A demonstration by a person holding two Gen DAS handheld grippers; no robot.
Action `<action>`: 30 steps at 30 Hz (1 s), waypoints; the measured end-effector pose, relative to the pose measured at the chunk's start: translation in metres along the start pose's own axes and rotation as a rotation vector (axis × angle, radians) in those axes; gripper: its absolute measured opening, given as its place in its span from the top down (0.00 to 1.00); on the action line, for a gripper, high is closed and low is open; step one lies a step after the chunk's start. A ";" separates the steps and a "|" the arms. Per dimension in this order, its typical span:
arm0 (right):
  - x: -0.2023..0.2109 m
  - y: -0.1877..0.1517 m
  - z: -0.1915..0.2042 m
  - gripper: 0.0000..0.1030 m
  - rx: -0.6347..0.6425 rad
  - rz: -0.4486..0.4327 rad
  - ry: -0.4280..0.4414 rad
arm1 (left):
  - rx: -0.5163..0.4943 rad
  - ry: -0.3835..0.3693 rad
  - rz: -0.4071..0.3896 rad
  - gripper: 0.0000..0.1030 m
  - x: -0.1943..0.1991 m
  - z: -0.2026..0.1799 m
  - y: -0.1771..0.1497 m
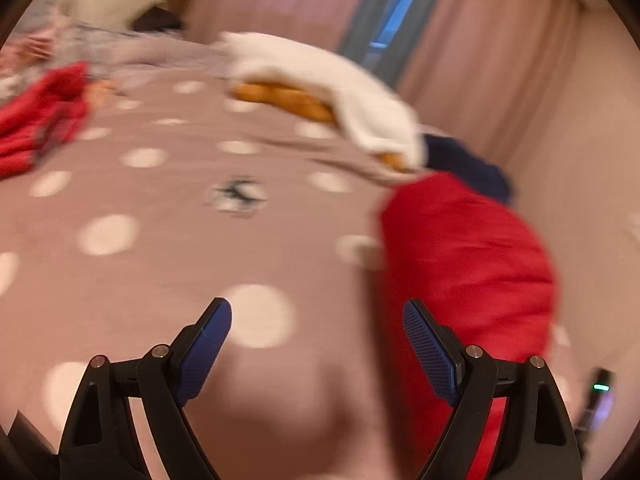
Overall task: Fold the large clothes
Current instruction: 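Grasp the jacket bundle with the left gripper while the right gripper holds it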
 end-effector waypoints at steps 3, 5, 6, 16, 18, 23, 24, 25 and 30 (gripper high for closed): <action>-0.002 0.000 0.003 0.87 0.020 -0.004 -0.011 | 0.047 -0.089 0.025 0.21 -0.016 -0.026 -0.004; 0.000 -0.001 0.006 0.86 0.018 -0.003 -0.013 | 0.034 -0.044 0.052 0.26 -0.031 -0.034 -0.010; -0.001 -0.001 0.006 0.86 0.019 -0.002 -0.012 | 0.036 -0.030 0.065 0.27 -0.043 -0.040 -0.017; -0.004 -0.006 -0.003 0.86 -0.066 0.027 0.008 | -0.129 0.100 0.069 0.31 -0.093 -0.048 -0.076; -0.005 -0.007 -0.003 0.86 -0.066 0.029 0.007 | -0.197 0.135 0.054 0.32 -0.093 -0.053 -0.077; -0.005 -0.008 -0.004 0.85 -0.058 0.028 -0.004 | -0.194 0.126 0.063 0.32 -0.096 -0.053 -0.079; -0.005 -0.009 -0.004 0.85 -0.065 0.031 0.004 | -0.186 0.119 0.067 0.32 -0.097 -0.052 -0.079; -0.005 -0.009 -0.004 0.85 -0.068 0.032 0.009 | -0.180 0.114 0.069 0.32 -0.098 -0.051 -0.080; -0.010 -0.010 -0.003 0.85 -0.056 0.030 0.003 | -0.172 0.110 0.066 0.32 -0.104 -0.053 -0.084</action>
Point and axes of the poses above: each gripper's, at about its wrist camera, not at the fingertips, and x roughly against the way its jaws point, z to its left, y to its top, the point moved 10 cm from there along -x, roughly the way its jaws point, and after that the axes turned 14 degrees about -z, right-handed, at the moved point
